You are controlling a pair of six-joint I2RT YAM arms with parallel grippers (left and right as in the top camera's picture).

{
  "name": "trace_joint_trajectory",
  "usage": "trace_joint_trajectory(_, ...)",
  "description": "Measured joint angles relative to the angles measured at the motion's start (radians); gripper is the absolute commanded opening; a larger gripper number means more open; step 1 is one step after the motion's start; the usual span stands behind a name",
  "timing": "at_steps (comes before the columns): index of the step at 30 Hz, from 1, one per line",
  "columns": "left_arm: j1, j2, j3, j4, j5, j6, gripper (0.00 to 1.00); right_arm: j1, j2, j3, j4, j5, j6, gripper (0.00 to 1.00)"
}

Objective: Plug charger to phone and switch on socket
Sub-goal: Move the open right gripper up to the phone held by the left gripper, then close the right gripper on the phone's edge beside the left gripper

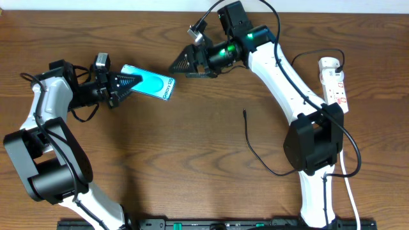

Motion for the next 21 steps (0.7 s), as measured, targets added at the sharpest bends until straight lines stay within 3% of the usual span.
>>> trace_joint_trajectory(7,0.000,0.000,0.001,0.003,0.001,0.000,0.07,-0.002,0.000,0.000,0.134,-0.122,0.173,0.98)
trace_joint_trajectory(21,0.000,-0.034,0.001,0.011,0.001,0.000,0.07,-0.100,0.000,-0.197,0.405,-0.290,0.230,0.99)
